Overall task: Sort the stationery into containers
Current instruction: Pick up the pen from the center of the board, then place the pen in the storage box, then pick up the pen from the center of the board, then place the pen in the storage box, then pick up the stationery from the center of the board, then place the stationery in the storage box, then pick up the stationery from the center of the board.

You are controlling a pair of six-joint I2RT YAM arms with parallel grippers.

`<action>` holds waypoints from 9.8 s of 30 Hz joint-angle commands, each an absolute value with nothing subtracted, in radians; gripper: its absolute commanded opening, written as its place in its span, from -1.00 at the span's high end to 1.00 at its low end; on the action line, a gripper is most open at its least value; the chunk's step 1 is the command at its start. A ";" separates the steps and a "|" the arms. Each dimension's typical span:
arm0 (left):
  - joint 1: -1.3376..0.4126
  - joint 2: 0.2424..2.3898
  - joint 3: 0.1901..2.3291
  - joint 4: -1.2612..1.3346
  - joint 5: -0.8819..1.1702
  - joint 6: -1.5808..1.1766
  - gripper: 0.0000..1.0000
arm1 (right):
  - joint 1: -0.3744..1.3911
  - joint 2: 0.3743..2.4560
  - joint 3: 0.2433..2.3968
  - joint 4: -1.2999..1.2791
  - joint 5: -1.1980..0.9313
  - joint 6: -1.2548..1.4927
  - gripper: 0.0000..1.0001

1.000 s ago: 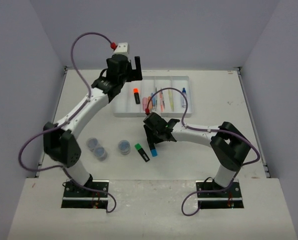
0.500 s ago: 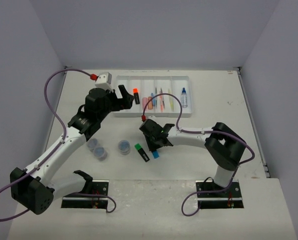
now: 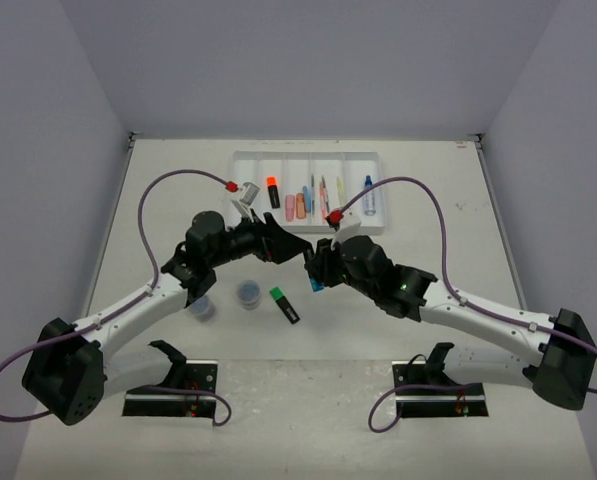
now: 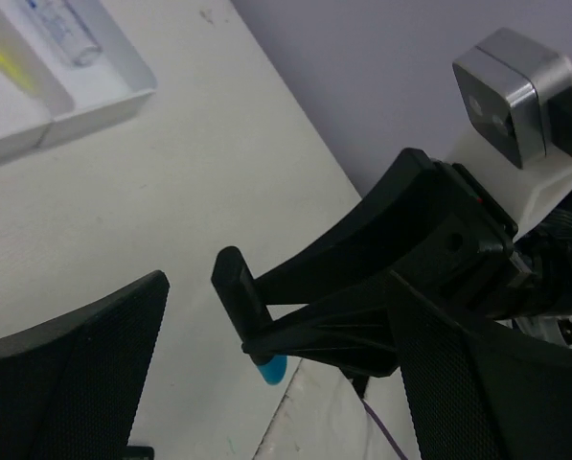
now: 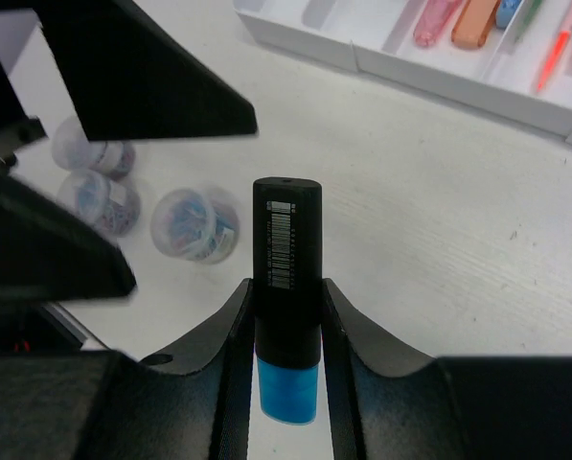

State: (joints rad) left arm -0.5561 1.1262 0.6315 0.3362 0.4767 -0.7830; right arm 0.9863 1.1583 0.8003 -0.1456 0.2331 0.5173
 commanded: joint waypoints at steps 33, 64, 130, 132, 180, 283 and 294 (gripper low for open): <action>-0.478 1.794 1.503 -0.310 -0.407 -0.438 1.00 | 0.989 1.127 0.798 -0.156 0.409 0.494 -0.98; -0.437 1.403 1.340 -0.329 -0.218 -0.460 -1.00 | 1.098 1.866 1.167 -0.385 0.123 0.499 -0.29; -0.388 2.087 1.753 -0.293 -0.339 -0.238 0.99 | 0.919 0.969 0.670 -0.192 0.491 0.594 -0.97; -0.384 2.101 1.754 -0.291 -0.309 -0.239 0.75 | 0.918 0.971 0.673 -0.192 0.486 0.594 -0.98; -0.739 1.285 0.742 -0.500 -0.235 -0.698 -0.88 | 0.919 1.086 0.745 -0.288 0.468 0.548 -0.98; -0.193 1.228 0.822 -0.903 -0.427 -1.211 -1.00 | 0.910 1.105 0.699 -0.144 0.331 0.518 -0.97; -0.193 1.199 0.779 -0.890 -0.464 -1.215 -0.99 | 0.909 1.133 0.708 -0.142 0.326 0.518 -0.98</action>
